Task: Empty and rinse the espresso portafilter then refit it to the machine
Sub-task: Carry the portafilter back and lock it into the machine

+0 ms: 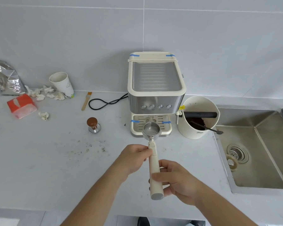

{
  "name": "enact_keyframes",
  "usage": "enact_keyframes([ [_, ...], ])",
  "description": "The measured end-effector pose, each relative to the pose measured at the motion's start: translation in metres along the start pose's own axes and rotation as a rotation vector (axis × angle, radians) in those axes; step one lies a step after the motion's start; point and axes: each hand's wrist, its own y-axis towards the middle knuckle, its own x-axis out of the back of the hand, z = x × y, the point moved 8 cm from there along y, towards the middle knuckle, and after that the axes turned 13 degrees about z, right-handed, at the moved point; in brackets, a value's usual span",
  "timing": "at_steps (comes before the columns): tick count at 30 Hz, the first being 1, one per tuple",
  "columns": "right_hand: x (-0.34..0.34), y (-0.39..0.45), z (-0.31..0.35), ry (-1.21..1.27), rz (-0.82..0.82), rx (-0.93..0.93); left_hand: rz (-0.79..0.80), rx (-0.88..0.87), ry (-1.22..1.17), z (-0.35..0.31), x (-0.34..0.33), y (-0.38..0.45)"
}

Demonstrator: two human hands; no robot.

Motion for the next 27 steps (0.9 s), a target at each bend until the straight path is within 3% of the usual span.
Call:
enact_keyframes([
  [3, 0.003, 0.004, -0.003, 0.025, 0.000, -0.016, -0.027, -0.042, 0.190, -0.021, 0.027, -0.008],
  [10, 0.021, 0.020, -0.002, 0.009, 0.000, -0.061, -0.339, -0.510, 0.417, -0.143, 0.099, -0.034],
  [13, 0.027, 0.030, 0.000, 0.004, -0.008, -0.051, -0.396, -0.597, 0.585, -0.188, 0.106, -0.028],
  [16, 0.033, 0.041, 0.000, 0.004, -0.026, -0.065, -0.374, -0.644, 0.691, -0.217, 0.103, -0.008],
  [27, 0.043, 0.066, 0.004, 0.048, -0.051, -0.074, -0.066, -0.510, 1.054, -0.230, 0.080, 0.096],
])
